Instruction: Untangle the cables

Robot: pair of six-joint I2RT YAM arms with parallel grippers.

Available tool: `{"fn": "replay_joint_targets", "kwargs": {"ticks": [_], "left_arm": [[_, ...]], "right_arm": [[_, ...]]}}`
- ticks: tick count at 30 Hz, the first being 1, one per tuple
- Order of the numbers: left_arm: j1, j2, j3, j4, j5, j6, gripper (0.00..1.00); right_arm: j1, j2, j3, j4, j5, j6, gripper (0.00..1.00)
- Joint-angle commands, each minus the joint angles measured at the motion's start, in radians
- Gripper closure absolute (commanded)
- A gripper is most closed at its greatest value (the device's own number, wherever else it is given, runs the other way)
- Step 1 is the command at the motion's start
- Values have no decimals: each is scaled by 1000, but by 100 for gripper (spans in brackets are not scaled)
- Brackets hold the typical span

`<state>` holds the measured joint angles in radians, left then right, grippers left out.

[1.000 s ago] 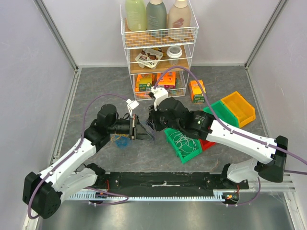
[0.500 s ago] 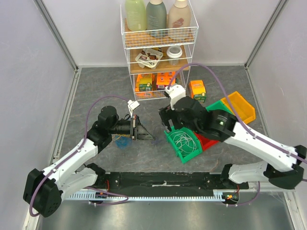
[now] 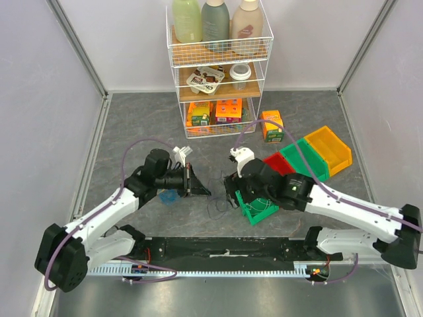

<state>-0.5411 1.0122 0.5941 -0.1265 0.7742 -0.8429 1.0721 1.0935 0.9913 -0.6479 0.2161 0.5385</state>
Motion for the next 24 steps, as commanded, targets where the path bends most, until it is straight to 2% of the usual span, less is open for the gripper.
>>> {"fn": "replay_joint_targets", "kwargs": {"ticks": [1, 7, 17, 21, 24], "left_arm": [[-11, 52, -91, -9, -65, 56, 98], [-33, 144, -201, 123, -87, 22, 98], [-40, 169, -189, 61, -228, 56, 98], [-40, 189, -200, 74, -245, 61, 95], [-40, 193, -203, 74, -254, 68, 89]], "right_arm": [[0, 52, -55, 204, -153, 83, 14], [0, 49, -178, 385, -165, 179, 15], [5, 192, -255, 615, -152, 134, 17], [9, 284, -229, 633, -113, 97, 22], [9, 339, -207, 610, -58, 100, 26]]}}
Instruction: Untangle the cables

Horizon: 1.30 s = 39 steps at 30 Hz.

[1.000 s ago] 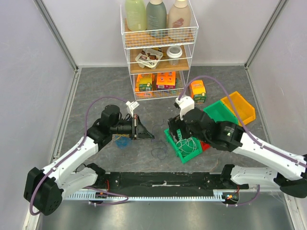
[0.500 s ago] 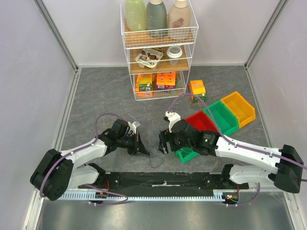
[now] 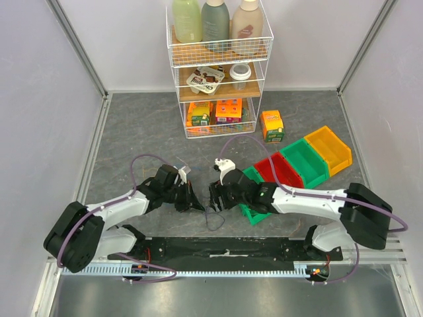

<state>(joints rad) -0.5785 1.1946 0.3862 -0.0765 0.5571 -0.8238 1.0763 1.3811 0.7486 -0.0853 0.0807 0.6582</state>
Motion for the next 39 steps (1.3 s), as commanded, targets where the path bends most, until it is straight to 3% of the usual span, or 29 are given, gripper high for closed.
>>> {"fn": "replay_joint_targets", "kwargs": {"ticks": [1, 7, 15, 18, 23, 28, 36, 39], "left_arm": [[-3, 7, 2, 26, -39, 48, 85], [-3, -88, 17, -67, -68, 63, 55], [-3, -269, 83, -305, -212, 106, 32], [-3, -398, 108, -396, -292, 80, 27], [-1, -630, 174, -488, -420, 12, 25], [-1, -763, 250, -561, -511, -3, 23], [-4, -787, 273, -595, -537, 5, 22], [-3, -774, 269, -586, -516, 3, 22]], "right_arm": [[7, 58, 43, 39, 91, -16, 27], [10, 91, 44, 39, 106, -17, 27], [25, 111, 63, 27, 126, -58, 24], [50, 145, 101, -4, 152, -77, 14], [83, 228, 195, -86, 218, -100, 2], [112, 314, 267, -159, 303, -85, 2], [183, 400, 301, -197, 356, -29, 2], [209, 432, 299, -197, 347, -3, 8]]}}
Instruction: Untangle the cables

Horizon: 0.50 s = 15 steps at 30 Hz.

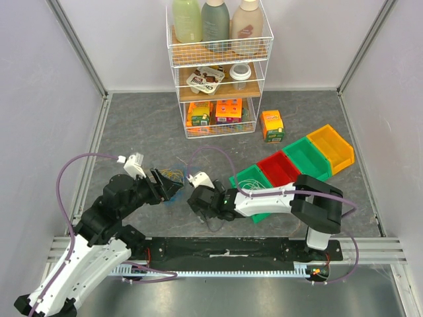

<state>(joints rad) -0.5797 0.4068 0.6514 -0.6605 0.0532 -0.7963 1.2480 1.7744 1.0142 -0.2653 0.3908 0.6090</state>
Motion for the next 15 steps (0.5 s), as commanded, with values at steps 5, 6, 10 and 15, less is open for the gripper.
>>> {"fn": "replay_joint_targets", "kwargs": {"ticks": [5, 6, 10, 15], "left_arm": [[-2, 36, 19, 5, -9, -15, 22], [-2, 36, 17, 9, -9, -15, 22], [-2, 36, 19, 13, -6, -15, 23], [-2, 40, 30, 2, -10, -11, 23]], "right_arm": [[82, 54, 20, -3, 30, 72, 35], [87, 45, 2, 20, 22, 74, 46], [88, -16, -52, 87, 0, 75, 82], [88, -105, -60, 92, 0, 22, 100]]}}
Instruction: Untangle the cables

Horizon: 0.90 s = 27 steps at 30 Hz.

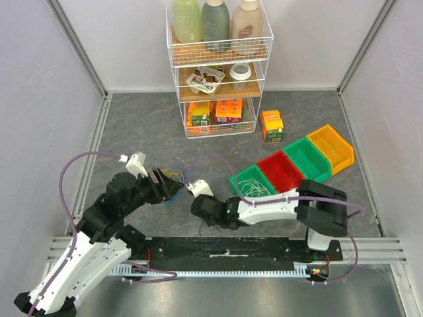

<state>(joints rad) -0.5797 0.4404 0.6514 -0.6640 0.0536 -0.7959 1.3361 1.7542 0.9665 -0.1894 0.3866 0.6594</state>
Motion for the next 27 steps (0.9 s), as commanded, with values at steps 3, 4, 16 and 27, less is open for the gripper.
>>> {"fn": "replay_joint_targets", "kwargs": {"ticks": [3, 4, 16, 27], "left_arm": [[0, -3, 28, 6, -21, -17, 24], [0, -9, 24, 6, -27, -20, 24], [-2, -29, 19, -19, -49, -17, 24], [0, 6, 11, 12, -15, -9, 23]], "right_arm": [[-2, -177, -23, 18, 32, -52, 100], [-3, -208, -29, 16, 52, -55, 100], [-149, -674, -17, -99, 228, -150, 100], [-595, -750, 54, -335, 552, -144, 100]]}}
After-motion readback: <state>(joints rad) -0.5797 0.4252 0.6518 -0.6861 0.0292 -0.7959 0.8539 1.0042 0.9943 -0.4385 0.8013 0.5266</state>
